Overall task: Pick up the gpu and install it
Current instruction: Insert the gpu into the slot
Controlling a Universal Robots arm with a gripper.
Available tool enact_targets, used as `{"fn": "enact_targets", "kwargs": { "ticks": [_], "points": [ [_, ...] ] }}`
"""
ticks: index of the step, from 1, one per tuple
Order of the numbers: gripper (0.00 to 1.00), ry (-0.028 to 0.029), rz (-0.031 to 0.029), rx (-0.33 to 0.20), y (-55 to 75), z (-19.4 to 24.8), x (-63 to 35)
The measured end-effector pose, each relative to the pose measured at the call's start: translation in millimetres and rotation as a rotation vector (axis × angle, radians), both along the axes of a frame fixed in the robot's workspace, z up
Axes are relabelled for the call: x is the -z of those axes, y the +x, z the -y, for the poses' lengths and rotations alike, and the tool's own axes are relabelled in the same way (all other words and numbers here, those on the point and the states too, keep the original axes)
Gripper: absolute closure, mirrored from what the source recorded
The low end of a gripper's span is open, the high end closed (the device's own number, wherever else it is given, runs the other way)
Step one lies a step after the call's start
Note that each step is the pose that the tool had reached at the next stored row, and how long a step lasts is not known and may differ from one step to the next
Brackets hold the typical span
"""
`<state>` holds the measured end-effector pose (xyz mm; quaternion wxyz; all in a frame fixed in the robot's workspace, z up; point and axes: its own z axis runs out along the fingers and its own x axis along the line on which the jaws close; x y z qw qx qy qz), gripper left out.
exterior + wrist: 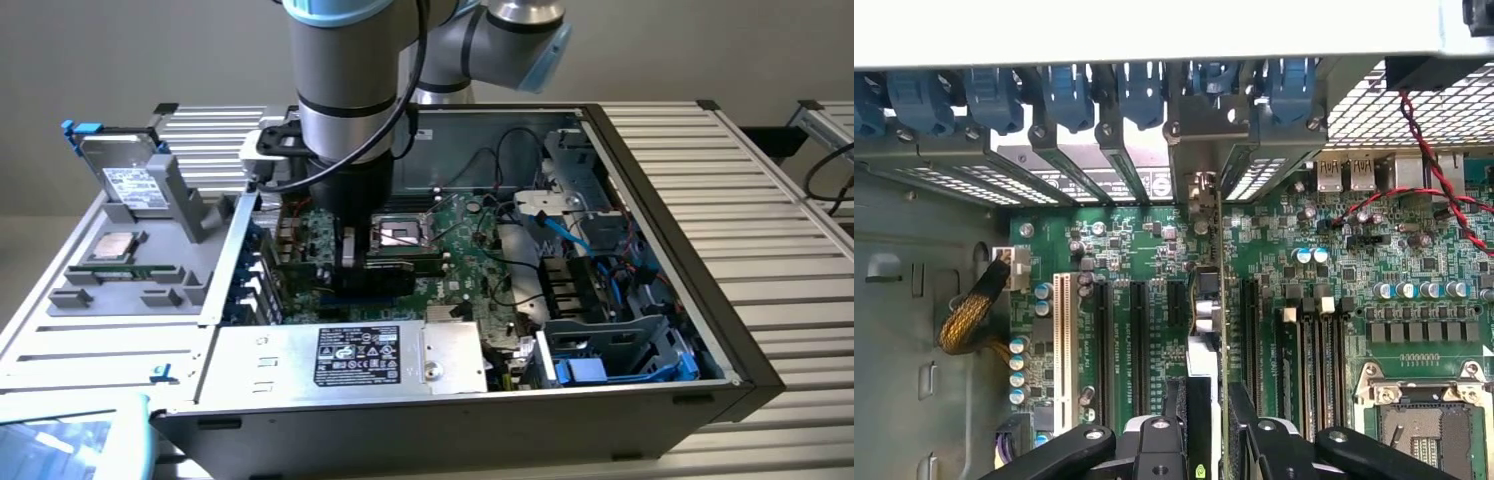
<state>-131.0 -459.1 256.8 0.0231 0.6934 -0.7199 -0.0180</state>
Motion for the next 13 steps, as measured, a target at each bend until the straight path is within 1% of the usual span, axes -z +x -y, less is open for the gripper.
{"fn": "enact_targets", "kwargs": {
  "ticks": [2, 13],
  "points": [
    [0.72, 0.0004, 0.0, 0.0, 0.0, -0.5, 0.7],
    [0.72, 0.0005, 0.0, 0.007, 2.9, -0.6, 1.0]
  ]
}}
